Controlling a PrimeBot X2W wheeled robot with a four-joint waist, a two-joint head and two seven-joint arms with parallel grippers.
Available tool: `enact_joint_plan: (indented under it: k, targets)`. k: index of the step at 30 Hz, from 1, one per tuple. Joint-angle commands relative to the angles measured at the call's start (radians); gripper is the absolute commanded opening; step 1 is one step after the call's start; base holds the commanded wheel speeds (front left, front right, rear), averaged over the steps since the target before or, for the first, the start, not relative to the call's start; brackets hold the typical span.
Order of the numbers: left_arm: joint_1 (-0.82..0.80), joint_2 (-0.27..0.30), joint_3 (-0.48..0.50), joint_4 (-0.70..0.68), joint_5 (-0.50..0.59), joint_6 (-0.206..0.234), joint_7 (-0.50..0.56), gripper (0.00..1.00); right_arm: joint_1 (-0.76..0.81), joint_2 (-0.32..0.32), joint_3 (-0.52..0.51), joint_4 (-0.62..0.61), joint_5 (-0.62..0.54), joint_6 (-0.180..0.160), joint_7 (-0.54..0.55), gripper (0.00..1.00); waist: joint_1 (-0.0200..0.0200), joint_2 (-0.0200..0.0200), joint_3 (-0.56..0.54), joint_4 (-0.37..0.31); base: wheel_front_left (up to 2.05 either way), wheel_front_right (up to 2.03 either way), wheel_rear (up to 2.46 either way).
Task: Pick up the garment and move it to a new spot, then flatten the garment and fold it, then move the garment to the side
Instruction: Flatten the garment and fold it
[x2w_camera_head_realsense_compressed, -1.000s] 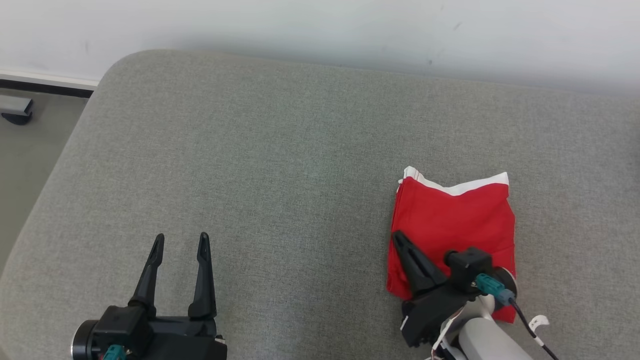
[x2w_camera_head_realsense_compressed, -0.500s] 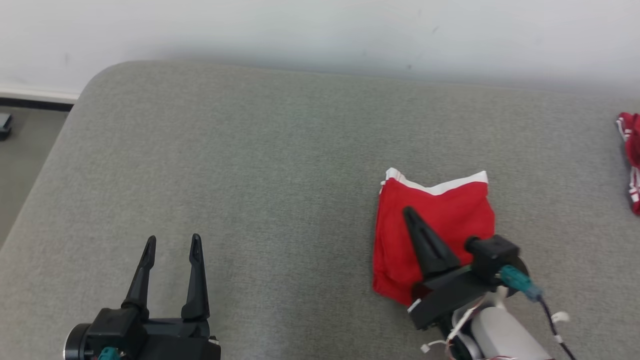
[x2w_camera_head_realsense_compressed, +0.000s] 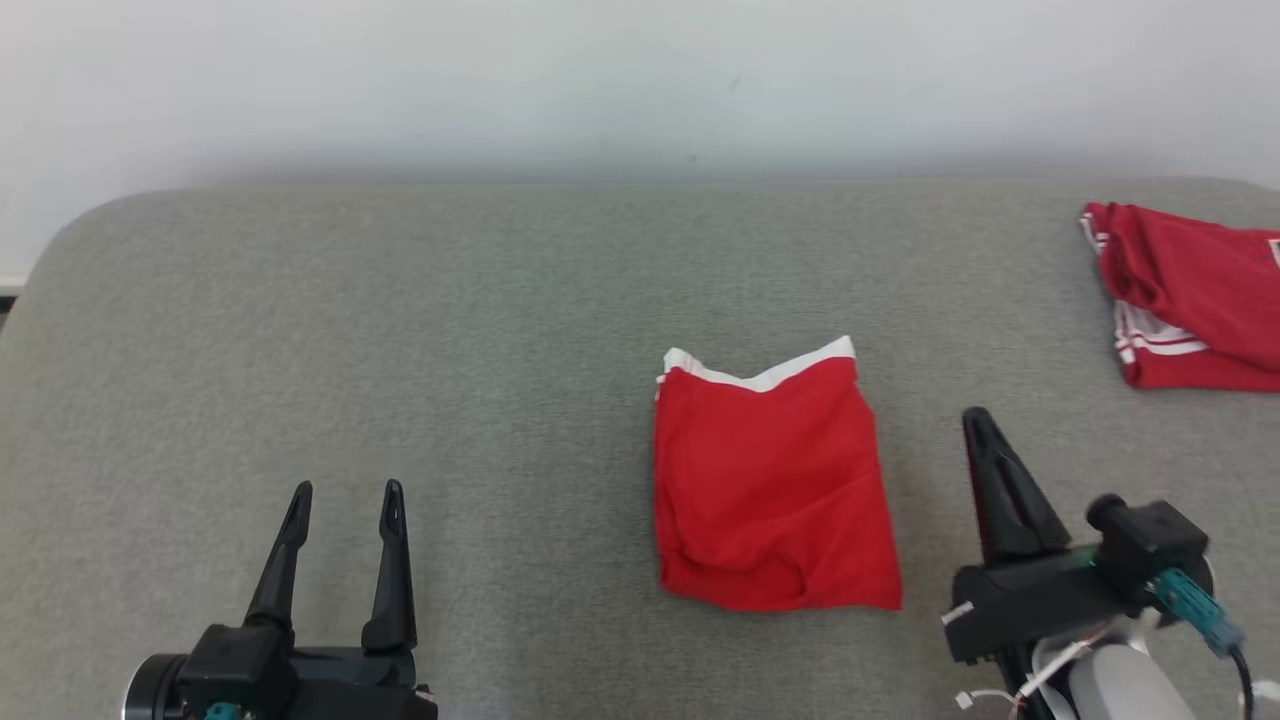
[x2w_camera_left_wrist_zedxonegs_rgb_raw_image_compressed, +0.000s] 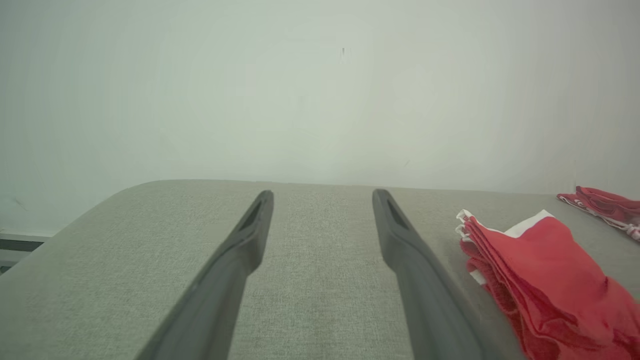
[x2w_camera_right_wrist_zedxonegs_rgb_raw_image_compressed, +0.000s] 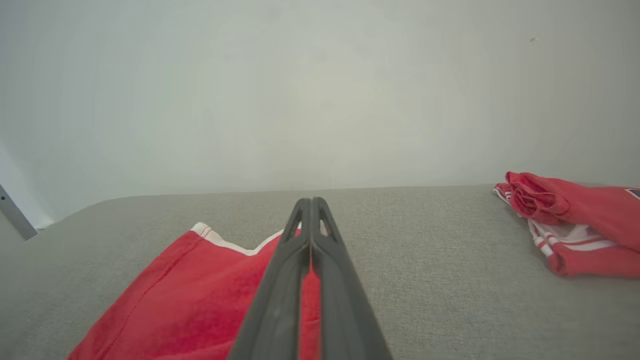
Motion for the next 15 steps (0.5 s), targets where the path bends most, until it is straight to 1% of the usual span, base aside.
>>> enact_joint_plan:
  k: [1, 9, 10, 11, 15]
  targets:
    - [0.014, -0.001, 0.005, 0.003, 0.005, -0.003, -0.003, 1.00, 0.019, -0.002, -0.007, -0.007, -0.007, -0.003, -0.005, 0.00, 0.0000, 0.0000, -0.017, -0.033, 0.00, 0.00, 0.00]
    - [0.045, -0.001, 0.028, 0.012, 0.016, -0.012, -0.003, 1.00, 0.130, -0.002, -0.062, -0.062, -0.029, -0.003, -0.005, 0.00, 0.0000, 0.0000, -0.052, -0.074, 0.00, 0.00, 0.00]
    - [0.051, -0.001, 0.032, 0.014, 0.018, -0.014, -0.003, 1.00, 0.141, 0.000, -0.072, -0.069, -0.035, -0.003, -0.005, 0.35, 0.0000, 0.0000, -0.060, -0.076, 0.00, 0.00, 0.00]
    - [0.059, -0.001, 0.035, 0.013, 0.021, -0.013, -0.003, 1.00, 0.153, 0.004, -0.080, -0.078, -0.039, -0.003, -0.005, 1.00, 0.0000, 0.0000, -0.066, -0.077, 0.00, 0.00, 0.00]
    - [0.090, -0.001, 0.051, 0.011, 0.030, -0.015, -0.003, 1.00, 0.206, 0.016, -0.099, -0.095, -0.050, -0.003, -0.005, 1.00, 0.0000, 0.0000, -0.096, -0.077, 0.00, 0.00, 0.00]
